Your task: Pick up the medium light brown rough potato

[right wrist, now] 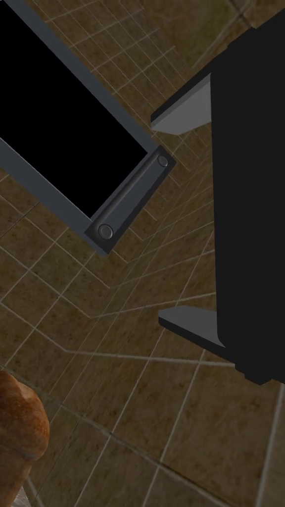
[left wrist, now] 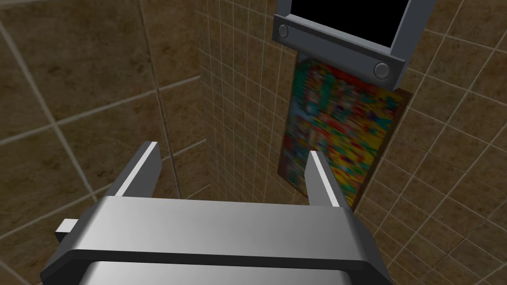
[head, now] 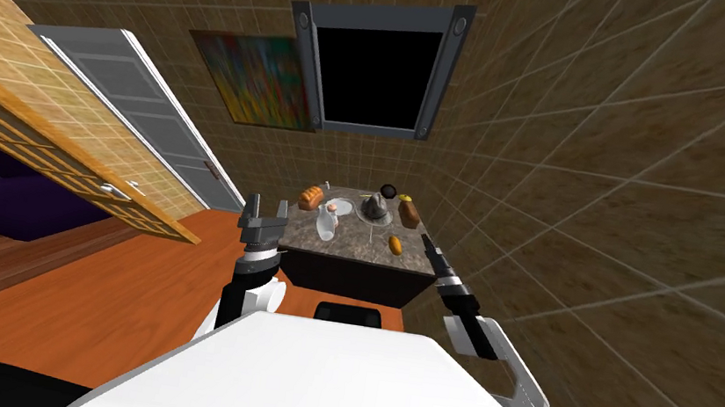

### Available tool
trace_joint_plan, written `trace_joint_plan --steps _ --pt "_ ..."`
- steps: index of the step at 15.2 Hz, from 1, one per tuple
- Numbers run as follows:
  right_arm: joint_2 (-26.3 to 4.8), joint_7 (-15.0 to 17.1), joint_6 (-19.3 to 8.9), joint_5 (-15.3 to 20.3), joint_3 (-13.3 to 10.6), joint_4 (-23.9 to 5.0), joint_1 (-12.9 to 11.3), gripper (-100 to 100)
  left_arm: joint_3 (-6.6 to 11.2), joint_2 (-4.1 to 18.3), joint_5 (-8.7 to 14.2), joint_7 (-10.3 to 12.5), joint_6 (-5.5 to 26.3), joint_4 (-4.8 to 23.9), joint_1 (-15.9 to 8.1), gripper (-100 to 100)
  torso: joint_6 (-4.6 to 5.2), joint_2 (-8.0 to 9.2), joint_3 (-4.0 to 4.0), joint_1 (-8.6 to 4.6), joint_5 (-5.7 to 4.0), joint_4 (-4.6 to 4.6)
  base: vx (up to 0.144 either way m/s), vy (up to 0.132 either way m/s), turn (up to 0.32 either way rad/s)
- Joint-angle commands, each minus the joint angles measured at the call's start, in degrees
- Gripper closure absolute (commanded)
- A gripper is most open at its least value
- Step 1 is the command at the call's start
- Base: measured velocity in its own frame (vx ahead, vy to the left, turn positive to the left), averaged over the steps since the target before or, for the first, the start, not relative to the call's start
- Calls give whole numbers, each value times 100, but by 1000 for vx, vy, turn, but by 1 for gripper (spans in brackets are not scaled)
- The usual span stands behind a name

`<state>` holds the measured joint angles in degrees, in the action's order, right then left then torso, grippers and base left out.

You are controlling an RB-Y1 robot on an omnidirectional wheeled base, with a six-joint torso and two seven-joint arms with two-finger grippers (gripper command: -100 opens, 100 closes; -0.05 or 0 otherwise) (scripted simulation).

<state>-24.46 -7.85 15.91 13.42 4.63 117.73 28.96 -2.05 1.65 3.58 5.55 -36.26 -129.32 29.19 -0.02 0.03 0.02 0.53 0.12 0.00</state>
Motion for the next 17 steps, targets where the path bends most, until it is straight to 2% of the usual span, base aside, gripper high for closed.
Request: trace_joint_plan --steps 1,2,3,4,5,6,7,8,9,10,11,12,13,14,15,16,17 --pt "-221 7 -33 106 11 -134 68 -100 0 0 0 0 0 0 0 0 0 0 0 0 0 0 -5 117 83" --pt "-400 23 -108 238 20 -311 93 -100 0 0 0 0 0 0 0 0 1 1 0 -3 0 0 -13 124 107" --pt "-465 23 -108 238 20 -311 93 -100 0 0 0 0 0 0 0 0 0 3 1 -2 -1 0 -12 123 89" --pt "-631 39 -184 373 29 -493 118 -100 0 0 0 0 0 0 0 0 1 3 2 -3 -1 1 -14 129 115" --pt "-709 39 -184 373 29 -493 118 -100 0 0 0 0 0 0 0 0 1 5 3 -1 0 1 -7 124 90" --pt "-885 56 -263 512 36 -681 145 -100 0 0 0 0 0 0 0 0 1 5 3 -1 0 1 -5 147 113" --pt "-952 56 -263 512 36 -681 145 -100 0 0 0 0 0 0 0 0 1 4 2 4 0 1 -4 138 98" --pt "-1107 73 -343 654 43 -872 172 -100 0 0 0 0 0 0 0 0 0 3 2 4 1 1 5 144 109" --pt "-1194 73 -343 654 43 -872 172 -100 0 0 0 0 0 0 0 0 0 1 1 5 2 0 5 135 84" --pt "-1391 89 -423 799 49 -1066 200 -100 0 0 0 0 0 0 0 0 1 0 0 3 1 0 5 141 108" --pt "-1432 89 -423 799 49 -1066 200 -100 0 0 0 0 0 0 0 0 1 0 0 5 1 0 0 136 90" --pt "-1571 106 -505 945 53 -1263 229 -100 0 0 0 0 0 0 0 0 1 2 1 5 1 0 -1 146 137" --pt "-1667 106 -505 945 53 -1263 229 -100 0 0 0 0 0 0 0 0 0 2 1 7 1 0 4 141 101" --pt "-1803 123 -586 1092 56 -1461 258 -100 0 0 0 0 0 0 0 0 0 1 1 6 2 1 5 148 106" --pt "-1898 123 -586 1092 56 -1461 258 -100 0 0 0 0 0 0 0 0 0 1 1 7 2 0 8 136 88" --pt "-2054 139 -668 1240 57 -1660 288 -100 0 0 0 0 0 0 0 0 1 1 0 5 2 0 15 142 126" --pt "-2123 139 -668 1240 57 -1660 288 -100 0 0 0 0 0 0 0 0 -1 -1 0 6 2 0 8 132 104"
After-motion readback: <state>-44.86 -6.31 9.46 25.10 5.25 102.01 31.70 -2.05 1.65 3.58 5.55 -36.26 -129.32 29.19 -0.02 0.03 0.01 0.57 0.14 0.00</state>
